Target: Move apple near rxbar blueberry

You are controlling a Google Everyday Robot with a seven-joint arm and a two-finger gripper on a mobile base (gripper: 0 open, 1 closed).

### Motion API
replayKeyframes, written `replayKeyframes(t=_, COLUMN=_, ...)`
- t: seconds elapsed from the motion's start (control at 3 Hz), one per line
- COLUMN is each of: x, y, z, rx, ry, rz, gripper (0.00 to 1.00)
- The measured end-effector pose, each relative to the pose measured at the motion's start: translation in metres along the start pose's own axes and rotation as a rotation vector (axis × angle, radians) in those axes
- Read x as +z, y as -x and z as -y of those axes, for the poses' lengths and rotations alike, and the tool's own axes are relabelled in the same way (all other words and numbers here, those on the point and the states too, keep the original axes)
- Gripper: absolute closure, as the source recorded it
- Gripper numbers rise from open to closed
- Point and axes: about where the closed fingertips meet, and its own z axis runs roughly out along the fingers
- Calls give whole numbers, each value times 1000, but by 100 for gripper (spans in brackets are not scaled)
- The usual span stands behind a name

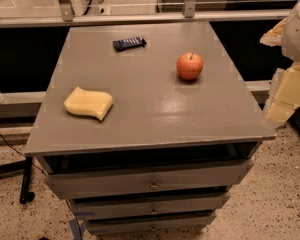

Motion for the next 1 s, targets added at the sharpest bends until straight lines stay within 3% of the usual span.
replayKeyframes(t=0.33, x=0, y=0, z=0, rx=0, ry=-2, rz=1, gripper=0)
replayKeyframes(t=0.67, x=15, y=4, z=17, rx=32, ry=-24, rz=59, gripper=0)
replayKeyframes(t=1.0, x=45, y=13, z=63, rx=118, ry=-71, rz=226, gripper=0)
